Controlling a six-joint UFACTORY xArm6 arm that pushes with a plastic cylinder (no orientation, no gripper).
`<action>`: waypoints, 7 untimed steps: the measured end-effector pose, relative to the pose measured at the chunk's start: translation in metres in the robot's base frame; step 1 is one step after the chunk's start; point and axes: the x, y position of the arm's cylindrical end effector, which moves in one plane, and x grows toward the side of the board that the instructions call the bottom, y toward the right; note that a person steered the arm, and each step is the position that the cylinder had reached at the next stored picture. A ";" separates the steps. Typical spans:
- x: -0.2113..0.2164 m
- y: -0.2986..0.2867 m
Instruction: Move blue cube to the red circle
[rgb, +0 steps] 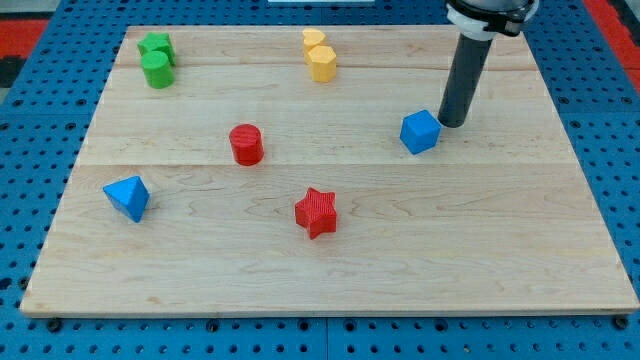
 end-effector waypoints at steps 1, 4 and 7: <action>0.023 -0.001; 0.026 -0.057; 0.026 -0.098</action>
